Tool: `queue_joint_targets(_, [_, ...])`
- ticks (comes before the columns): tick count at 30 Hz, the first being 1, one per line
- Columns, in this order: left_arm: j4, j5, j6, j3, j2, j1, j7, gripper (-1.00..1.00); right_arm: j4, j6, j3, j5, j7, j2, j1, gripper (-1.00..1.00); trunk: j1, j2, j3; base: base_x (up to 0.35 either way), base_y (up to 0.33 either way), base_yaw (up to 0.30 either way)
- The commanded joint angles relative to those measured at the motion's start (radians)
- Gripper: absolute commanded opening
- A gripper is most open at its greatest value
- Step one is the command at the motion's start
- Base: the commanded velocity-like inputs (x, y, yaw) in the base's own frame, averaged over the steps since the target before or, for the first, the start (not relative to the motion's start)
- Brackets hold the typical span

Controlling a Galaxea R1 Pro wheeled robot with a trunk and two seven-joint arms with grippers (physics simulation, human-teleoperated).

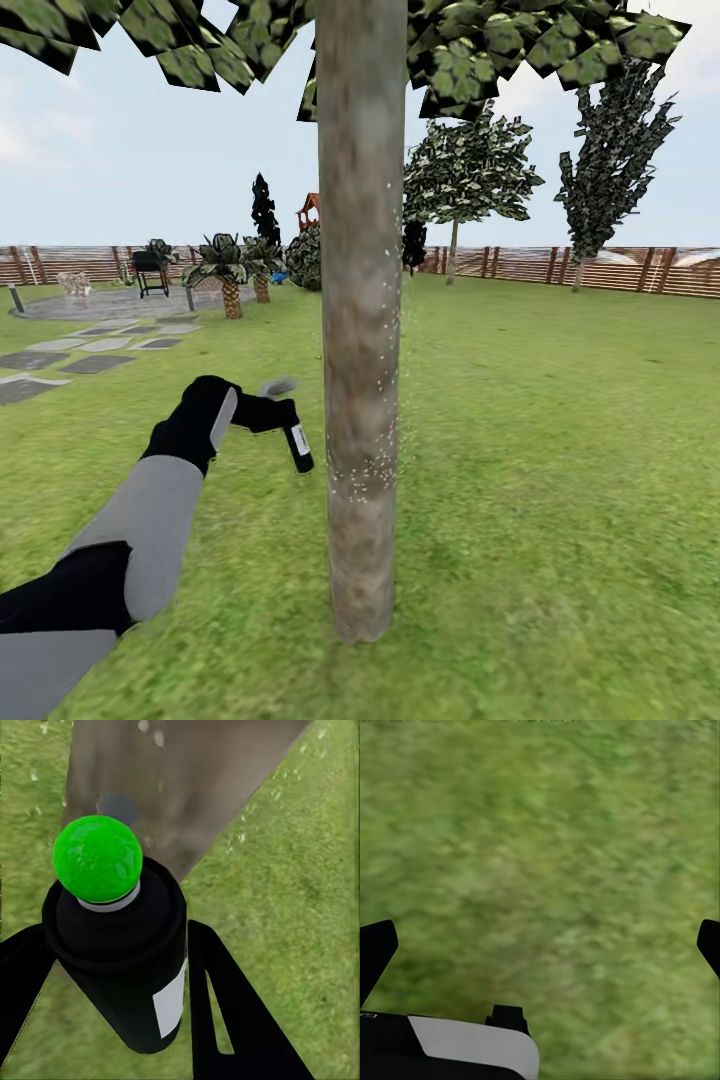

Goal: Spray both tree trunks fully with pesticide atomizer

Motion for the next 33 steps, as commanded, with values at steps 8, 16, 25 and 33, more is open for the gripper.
queue_joint_targets(8, [0.096,-0.001,0.001,-0.002,0.0,-0.156,0.0,-1.0,0.0,0.0,0.0,0.0,0.0,0.0,0.0,1.0,0.0,0.0,0.0,0.0,0.0,0.0])
queue_joint_targets(16, [0.241,-0.001,0.002,-0.001,0.0,-0.369,0.0,-1.0,0.0,0.0,0.0,0.0,0.0,0.0,0.0,1.0,0.0,0.0,0.0,0.0,0.0,0.0])
queue_joint_targets(25, [0.299,-0.001,0.002,-0.001,0.0,-0.522,-0.003,-1.0,0.0,0.0,0.0,0.0,0.0,0.0,0.0,1.0,0.0,0.0,0.0,0.0,0.0,0.0])
queue_joint_targets(33, [0.327,0.001,0.003,0.0,0.001,-0.665,-0.031,-1.0,0.0,0.0,0.0,0.0,0.0,0.0,0.0,1.0,0.0,0.0,0.0,0.0,0.0,0.0])
